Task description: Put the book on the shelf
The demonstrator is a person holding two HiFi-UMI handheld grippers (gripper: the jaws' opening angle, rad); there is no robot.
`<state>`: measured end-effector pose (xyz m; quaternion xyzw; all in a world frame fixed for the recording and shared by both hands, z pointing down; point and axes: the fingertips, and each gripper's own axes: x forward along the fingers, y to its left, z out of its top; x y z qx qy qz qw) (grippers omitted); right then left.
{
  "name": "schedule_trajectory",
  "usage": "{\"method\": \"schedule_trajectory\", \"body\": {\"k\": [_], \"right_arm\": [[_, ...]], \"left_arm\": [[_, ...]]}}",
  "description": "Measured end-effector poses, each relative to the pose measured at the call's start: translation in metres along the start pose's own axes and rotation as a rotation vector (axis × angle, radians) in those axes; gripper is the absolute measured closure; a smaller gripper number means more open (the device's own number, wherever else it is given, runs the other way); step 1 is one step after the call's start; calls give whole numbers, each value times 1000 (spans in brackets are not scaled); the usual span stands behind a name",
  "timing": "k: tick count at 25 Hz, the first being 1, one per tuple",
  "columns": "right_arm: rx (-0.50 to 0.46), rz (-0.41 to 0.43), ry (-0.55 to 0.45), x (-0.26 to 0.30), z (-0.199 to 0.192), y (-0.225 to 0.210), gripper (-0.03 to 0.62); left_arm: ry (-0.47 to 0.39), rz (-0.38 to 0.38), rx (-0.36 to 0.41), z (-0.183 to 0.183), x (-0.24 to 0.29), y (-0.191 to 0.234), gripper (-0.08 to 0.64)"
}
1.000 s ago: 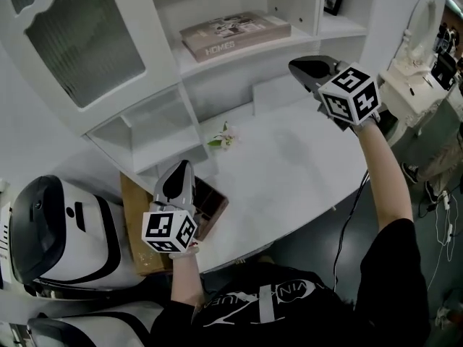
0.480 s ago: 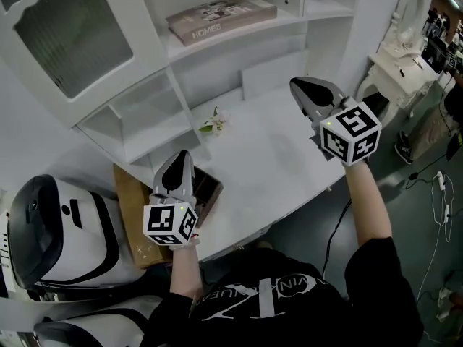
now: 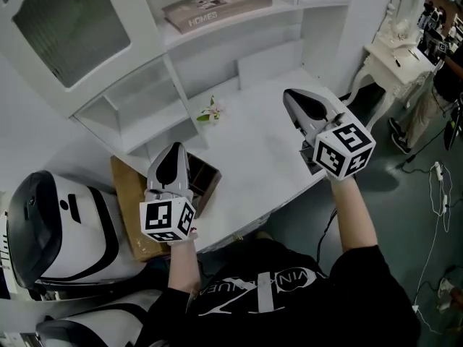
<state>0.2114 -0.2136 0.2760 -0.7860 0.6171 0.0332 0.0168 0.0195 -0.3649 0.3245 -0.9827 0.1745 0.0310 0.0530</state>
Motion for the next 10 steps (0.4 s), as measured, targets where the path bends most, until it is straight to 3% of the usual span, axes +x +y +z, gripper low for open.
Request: {"method": "schedule_trajectory", "body": {"k": [10], "right_arm": [[52,-55,-56,-9,-27,18,586]], "left_arm": [[-37,48,17,4,-12,10,560]]}}
